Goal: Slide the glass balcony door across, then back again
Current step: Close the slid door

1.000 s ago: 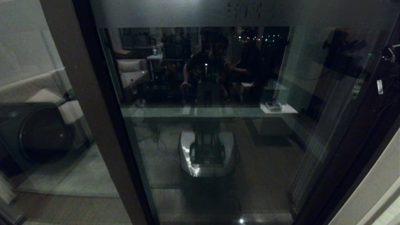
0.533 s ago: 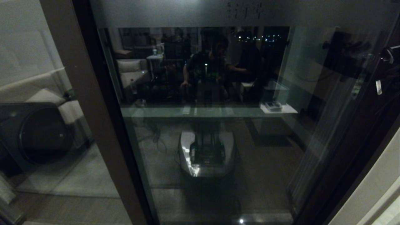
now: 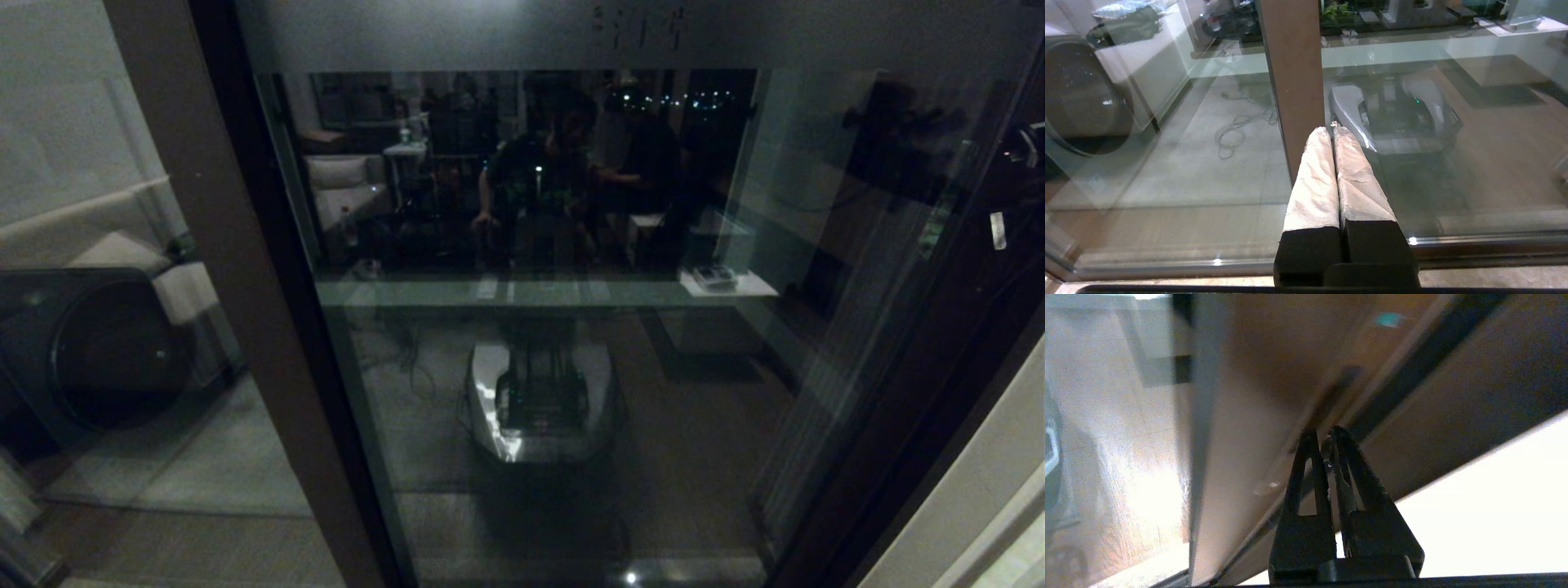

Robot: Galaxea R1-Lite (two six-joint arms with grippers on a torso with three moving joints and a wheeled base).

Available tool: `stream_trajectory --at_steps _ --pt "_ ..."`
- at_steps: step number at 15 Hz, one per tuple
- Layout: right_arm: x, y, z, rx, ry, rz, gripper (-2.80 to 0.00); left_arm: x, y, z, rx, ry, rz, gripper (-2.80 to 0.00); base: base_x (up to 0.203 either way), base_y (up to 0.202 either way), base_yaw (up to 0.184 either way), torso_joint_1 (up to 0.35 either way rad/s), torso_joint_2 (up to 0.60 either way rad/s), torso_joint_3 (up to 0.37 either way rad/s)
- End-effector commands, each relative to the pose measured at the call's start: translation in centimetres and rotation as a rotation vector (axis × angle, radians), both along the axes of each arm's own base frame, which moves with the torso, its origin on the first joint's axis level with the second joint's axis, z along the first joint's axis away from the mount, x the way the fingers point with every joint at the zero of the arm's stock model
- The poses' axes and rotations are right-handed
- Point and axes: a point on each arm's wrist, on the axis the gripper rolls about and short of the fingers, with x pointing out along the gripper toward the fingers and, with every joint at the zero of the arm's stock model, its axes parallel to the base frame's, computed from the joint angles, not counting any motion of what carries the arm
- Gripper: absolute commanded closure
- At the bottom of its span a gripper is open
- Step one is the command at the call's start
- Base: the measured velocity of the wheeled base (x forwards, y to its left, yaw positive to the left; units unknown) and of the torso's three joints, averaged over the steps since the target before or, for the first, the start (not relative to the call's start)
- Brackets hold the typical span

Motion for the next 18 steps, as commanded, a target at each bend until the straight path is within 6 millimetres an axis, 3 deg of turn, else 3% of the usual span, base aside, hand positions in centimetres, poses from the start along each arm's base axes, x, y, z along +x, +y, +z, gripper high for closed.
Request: stream_trajectory --at_steps 1,4,10,18 --pt "-0.8 -0.1 0.6 -0.008 -0.007 -0.010 0.00 0.0 0.0 0.0 0.001 0.001 0.000 0.00 0.000 0.000 0.000 0.000 0.00 0.000" --pt "-0.7 -0.3 0.6 -0.009 -0.010 -0.014 0.00 0.0 0.0 0.0 0.001 0.001 0.000 0.00 0.000 0.000 0.000 0.000 0.00 0.000" --pt "1.3 -0.7 -0.7 -0.002 0.005 0.003 0.00 0.0 0.0 0.0 0.001 0.001 0.000 0.00 0.000 0.000 0.000 0.000 0.00 0.000" --pt "1.9 -0.9 -0.8 -0.003 -0.003 0.000 0.00 0.0 0.0 0.0 0.001 0.001 0.000 0.00 0.000 0.000 0.000 0.000 0.00 0.000"
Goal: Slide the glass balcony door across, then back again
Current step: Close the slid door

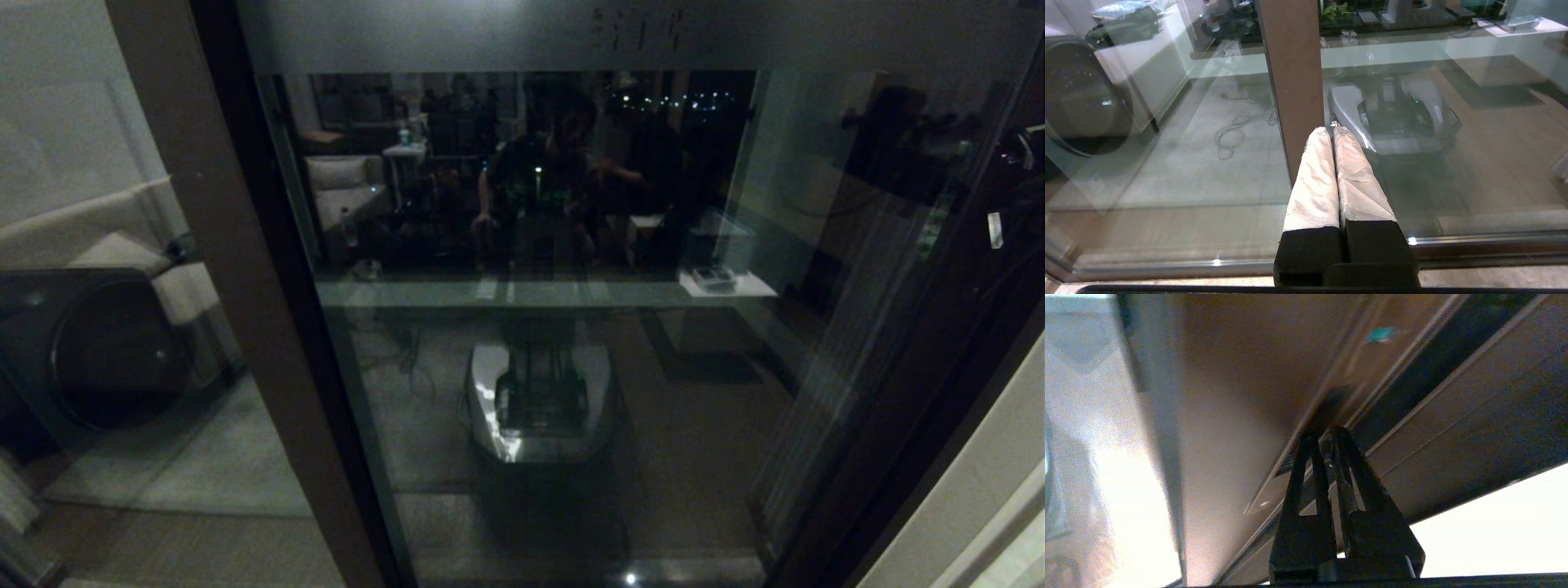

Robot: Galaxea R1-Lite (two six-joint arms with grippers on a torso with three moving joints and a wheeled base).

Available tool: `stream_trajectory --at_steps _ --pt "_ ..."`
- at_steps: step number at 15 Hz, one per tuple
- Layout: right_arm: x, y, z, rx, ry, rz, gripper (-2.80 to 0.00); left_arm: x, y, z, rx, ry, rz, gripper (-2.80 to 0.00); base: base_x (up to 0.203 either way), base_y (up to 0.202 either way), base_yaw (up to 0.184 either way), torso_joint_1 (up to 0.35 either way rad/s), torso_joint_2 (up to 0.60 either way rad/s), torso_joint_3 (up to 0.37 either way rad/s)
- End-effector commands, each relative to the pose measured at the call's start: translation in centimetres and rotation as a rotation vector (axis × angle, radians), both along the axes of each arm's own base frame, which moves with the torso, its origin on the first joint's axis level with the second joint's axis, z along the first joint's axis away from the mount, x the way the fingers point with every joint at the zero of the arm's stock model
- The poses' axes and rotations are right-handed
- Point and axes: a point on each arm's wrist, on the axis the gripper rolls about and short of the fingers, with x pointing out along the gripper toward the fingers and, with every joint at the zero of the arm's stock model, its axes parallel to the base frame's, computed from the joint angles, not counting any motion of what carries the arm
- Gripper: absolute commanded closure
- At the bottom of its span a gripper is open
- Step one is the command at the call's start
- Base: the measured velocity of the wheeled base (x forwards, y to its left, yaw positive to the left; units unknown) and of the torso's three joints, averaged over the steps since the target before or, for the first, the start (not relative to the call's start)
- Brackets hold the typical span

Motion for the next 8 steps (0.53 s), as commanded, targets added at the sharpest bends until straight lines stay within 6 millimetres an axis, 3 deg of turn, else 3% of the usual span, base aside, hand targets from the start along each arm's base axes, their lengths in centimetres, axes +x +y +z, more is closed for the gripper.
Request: stream_trajectory --at_steps 1,8 --pt "0.30 -0.11 -0.25 -0.001 0.003 0.000 0.00 0.01 0.00 -0.04 0.000 0.001 0.000 0.00 0.000 0.000 0.000 0.000 0.00 0.000" --pt "0.56 -0.22 -0.43 -0.002 0.006 0.001 0.00 0.01 0.00 -0.04 0.000 0.001 0.000 0.00 0.000 0.000 0.000 0.000 0.00 0.000"
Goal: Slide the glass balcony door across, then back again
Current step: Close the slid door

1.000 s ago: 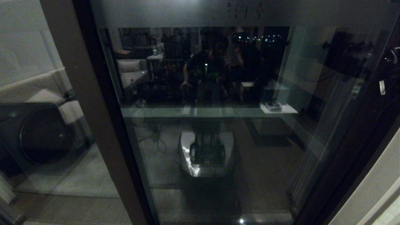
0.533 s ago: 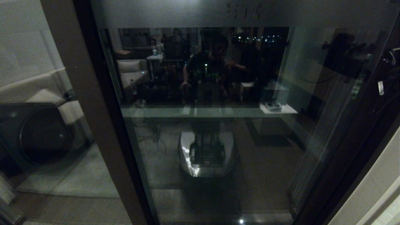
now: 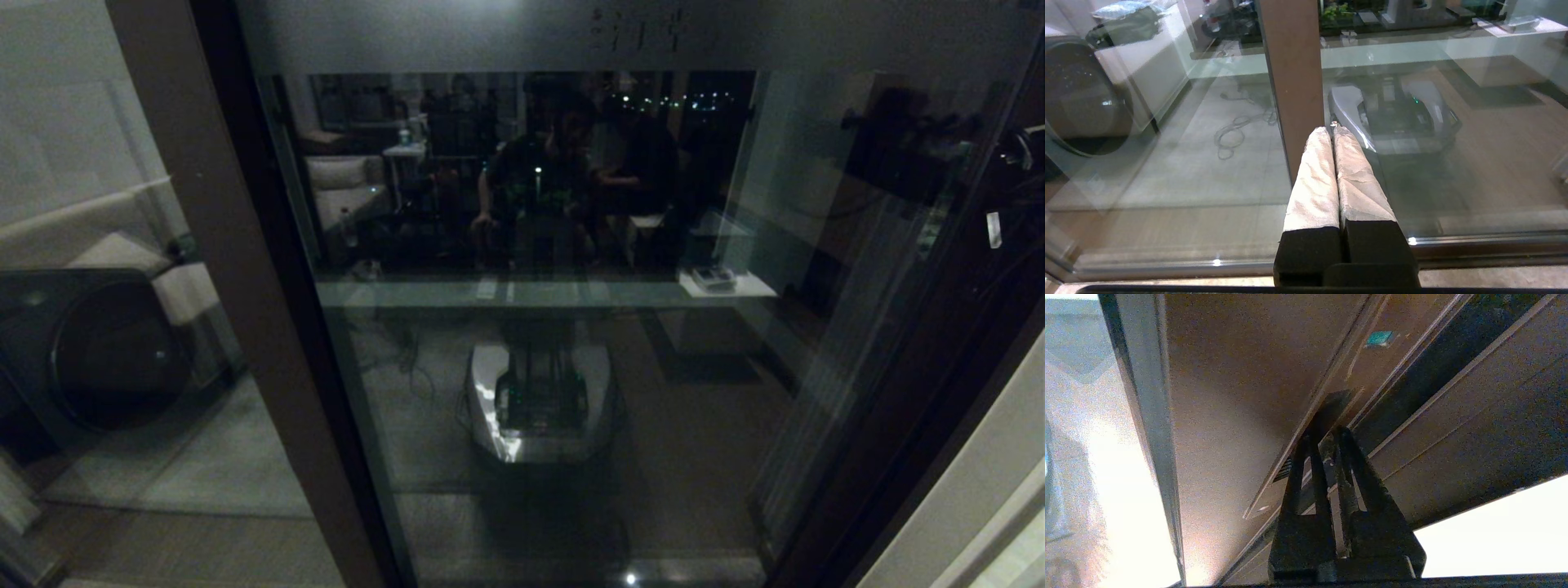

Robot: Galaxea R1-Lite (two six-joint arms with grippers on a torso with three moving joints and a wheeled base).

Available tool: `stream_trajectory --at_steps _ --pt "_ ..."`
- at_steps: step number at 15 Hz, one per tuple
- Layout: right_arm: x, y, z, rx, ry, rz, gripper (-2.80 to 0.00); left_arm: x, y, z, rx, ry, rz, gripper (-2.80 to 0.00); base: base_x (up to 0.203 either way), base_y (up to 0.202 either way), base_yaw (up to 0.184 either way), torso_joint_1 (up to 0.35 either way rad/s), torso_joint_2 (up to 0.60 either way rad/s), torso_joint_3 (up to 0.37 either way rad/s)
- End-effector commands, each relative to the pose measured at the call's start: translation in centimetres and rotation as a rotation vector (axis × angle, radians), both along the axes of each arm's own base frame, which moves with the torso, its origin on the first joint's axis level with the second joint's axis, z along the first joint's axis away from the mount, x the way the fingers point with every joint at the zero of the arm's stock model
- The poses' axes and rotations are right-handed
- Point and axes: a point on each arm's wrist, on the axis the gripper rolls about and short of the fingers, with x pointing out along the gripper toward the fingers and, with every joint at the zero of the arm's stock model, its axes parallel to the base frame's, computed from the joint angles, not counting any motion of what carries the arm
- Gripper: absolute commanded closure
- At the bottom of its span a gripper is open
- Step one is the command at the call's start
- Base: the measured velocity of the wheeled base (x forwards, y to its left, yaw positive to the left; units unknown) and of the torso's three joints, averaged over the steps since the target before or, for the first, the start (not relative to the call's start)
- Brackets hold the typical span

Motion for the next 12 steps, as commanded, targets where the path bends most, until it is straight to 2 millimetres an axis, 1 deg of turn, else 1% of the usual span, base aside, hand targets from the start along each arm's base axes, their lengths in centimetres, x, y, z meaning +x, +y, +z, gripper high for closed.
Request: stream_trajectory --at_steps 1,12 --pt "0.21 -0.11 -0.29 -0.001 0.008 0.000 0.00 0.01 0.00 -0.04 0.001 0.001 0.000 0.00 0.000 0.000 0.000 0.000 0.00 0.000" --pt "0.35 -0.18 -0.42 -0.002 0.010 -0.002 0.00 0.01 0.00 -0.04 0.001 0.001 0.000 0.00 0.000 0.000 0.000 0.000 0.00 0.000"
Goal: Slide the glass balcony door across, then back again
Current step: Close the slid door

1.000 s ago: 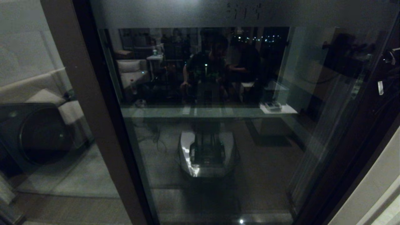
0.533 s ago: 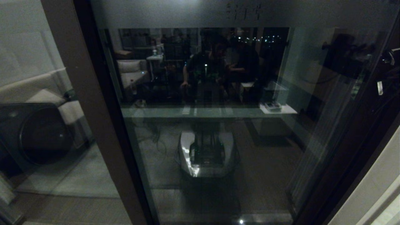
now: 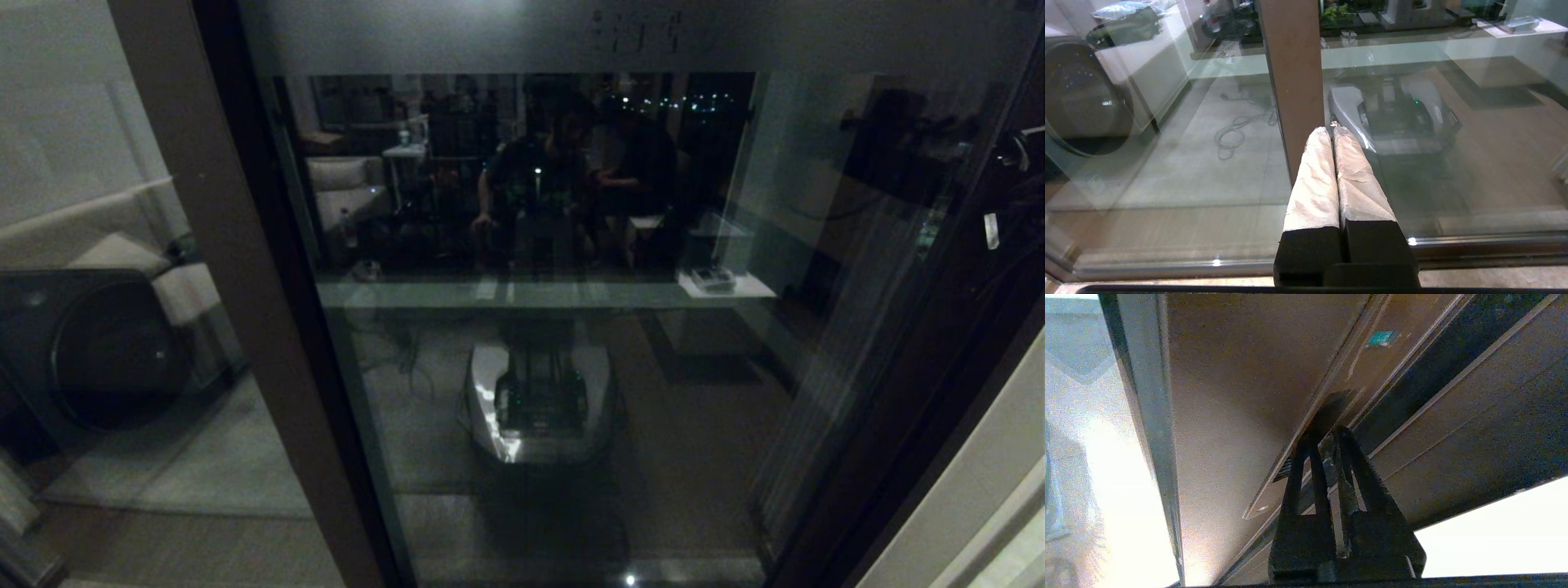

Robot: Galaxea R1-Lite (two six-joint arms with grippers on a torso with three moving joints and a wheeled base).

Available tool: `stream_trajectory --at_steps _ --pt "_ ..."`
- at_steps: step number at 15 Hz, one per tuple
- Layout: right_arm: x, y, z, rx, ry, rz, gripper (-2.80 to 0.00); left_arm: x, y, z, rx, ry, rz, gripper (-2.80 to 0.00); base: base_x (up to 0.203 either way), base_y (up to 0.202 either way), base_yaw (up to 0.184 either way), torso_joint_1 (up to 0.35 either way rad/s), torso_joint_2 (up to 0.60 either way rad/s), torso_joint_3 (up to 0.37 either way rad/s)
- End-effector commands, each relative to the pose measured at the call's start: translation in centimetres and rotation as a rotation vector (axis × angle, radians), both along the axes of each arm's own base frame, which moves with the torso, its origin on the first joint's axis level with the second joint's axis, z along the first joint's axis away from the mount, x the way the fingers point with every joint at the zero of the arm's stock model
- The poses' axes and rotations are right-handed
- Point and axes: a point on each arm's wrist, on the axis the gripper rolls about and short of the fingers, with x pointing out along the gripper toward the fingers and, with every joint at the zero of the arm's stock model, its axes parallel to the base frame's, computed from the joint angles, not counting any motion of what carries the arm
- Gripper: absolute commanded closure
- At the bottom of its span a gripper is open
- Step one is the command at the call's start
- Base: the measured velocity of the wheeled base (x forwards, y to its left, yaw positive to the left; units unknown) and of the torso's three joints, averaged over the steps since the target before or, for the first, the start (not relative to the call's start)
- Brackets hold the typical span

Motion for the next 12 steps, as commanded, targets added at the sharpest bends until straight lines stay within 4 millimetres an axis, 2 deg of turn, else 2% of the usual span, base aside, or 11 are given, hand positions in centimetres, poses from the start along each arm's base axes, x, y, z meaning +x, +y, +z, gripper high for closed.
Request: stream_trajectory --at_steps 1,12 --pt "0.06 -0.04 -0.12 -0.001 0.004 -0.001 0.00 0.01 0.00 -0.04 0.001 0.001 0.000 0.00 0.000 0.000 0.000 0.000 0.00 0.000" --pt "0.40 -0.20 -0.18 -0.004 0.000 -0.004 0.00 0.01 0.00 -0.04 0.001 0.001 0.000 0.00 0.000 0.000 0.000 0.000 0.00 0.000"
